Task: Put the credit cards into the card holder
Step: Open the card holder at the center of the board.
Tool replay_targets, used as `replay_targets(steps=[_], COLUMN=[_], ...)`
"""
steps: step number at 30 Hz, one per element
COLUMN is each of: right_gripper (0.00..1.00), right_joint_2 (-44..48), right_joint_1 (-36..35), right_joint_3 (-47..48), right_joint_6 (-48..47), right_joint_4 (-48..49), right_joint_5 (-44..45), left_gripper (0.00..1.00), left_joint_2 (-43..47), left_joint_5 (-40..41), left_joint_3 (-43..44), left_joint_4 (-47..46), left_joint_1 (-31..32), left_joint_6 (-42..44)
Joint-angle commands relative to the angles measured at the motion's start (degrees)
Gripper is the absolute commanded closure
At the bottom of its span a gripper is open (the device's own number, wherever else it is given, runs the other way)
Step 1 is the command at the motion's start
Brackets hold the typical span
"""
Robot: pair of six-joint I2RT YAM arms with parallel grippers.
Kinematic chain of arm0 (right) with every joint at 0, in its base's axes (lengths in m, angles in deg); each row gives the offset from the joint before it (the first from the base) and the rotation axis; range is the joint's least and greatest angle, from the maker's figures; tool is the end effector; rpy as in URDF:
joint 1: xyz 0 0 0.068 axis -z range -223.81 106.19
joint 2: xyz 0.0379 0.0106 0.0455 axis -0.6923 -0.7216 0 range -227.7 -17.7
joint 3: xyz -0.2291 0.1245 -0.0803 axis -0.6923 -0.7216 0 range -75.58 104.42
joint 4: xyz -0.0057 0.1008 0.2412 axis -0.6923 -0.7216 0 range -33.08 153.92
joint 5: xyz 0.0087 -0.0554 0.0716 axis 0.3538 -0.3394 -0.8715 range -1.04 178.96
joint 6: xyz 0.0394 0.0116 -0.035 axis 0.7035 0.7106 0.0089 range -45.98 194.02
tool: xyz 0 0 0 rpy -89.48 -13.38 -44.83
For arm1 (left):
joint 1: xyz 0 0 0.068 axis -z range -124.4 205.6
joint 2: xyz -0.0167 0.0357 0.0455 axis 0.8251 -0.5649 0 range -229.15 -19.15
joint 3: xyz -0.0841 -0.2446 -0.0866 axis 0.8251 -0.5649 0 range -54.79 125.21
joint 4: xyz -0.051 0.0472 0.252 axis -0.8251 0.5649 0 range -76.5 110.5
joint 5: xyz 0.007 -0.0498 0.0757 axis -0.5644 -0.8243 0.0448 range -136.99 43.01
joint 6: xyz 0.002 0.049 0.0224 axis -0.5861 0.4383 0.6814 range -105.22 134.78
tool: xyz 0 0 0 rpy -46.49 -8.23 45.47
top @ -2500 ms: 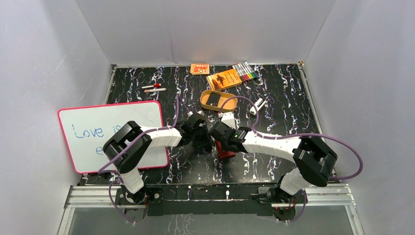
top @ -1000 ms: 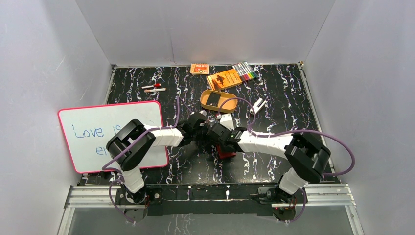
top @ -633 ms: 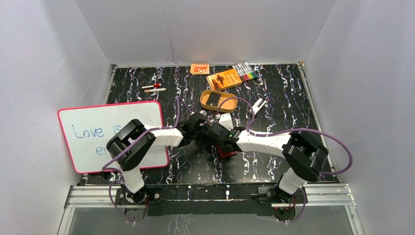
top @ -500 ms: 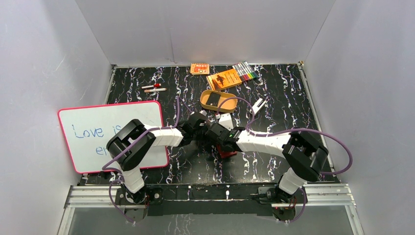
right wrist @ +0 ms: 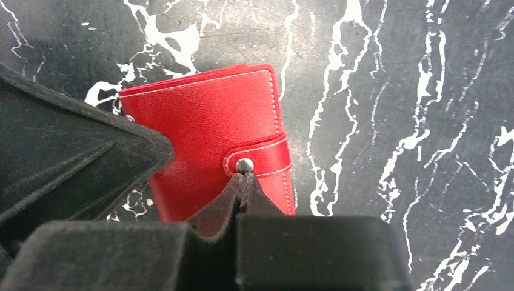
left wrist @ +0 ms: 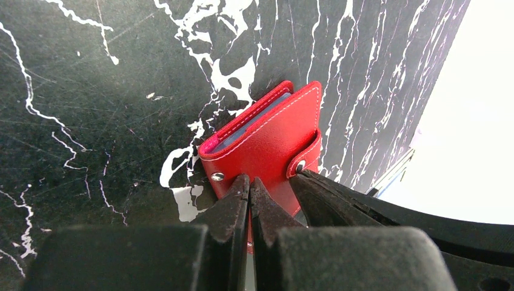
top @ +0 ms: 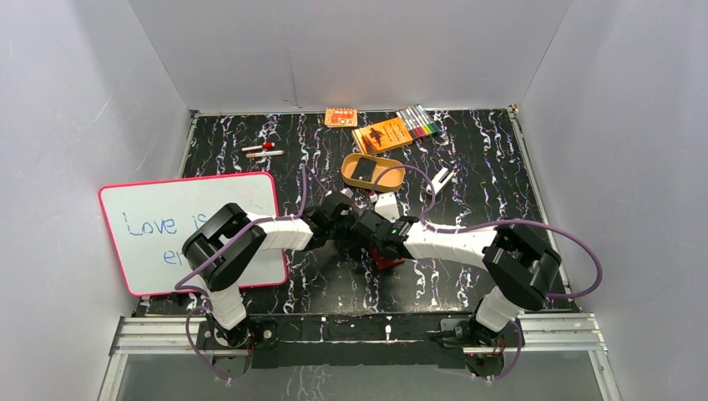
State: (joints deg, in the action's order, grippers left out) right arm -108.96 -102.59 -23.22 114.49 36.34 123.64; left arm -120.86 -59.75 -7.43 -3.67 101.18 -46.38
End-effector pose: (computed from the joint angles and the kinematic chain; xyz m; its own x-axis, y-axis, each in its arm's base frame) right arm 0.1705 0.2421 0.1755 -0.7416 -0.1939 -0.6422 -0.1371 0.9809 -0.1378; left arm 0.2405 -0.2566 0.1422 -0.9221 -0.2798 -0.2672 0.0246 0.6468 -0.7623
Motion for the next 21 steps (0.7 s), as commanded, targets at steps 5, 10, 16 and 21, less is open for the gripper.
replay_targets(steps=[5,10,16,21], right_gripper=[1.00,0.96,0.68,0.65], right_joint_2=[5.44,9.23,7.24,3.06], right_joint_1=[0.87,0.79,0.76,0.76], right_joint_3=[0.77,-2.42,-1.11,0.90], right_joint_6=[1.20,-4.43,-6.68,-6.72], right_joint_4=[-3.10,5.19,6.70,5.55], right_joint_5=[4.58,-1.34,-3.61,-3.38], left_gripper=[1.00,1.00,1.00,1.00], left_joint_2=[-2.15,-2.35,-2.23,-2.22], left_joint_5=[2.86,2.45,2.02,1.86], left_joint_3=[-1.40,-1.36,-1.67,-1.90], left_joint_4=[4.76,4.21,3.65,3.46], left_joint_1=[-0.06,-0.12,-0.06,-0.06], left_joint_6=[1.12,1.05,0.78,0.61])
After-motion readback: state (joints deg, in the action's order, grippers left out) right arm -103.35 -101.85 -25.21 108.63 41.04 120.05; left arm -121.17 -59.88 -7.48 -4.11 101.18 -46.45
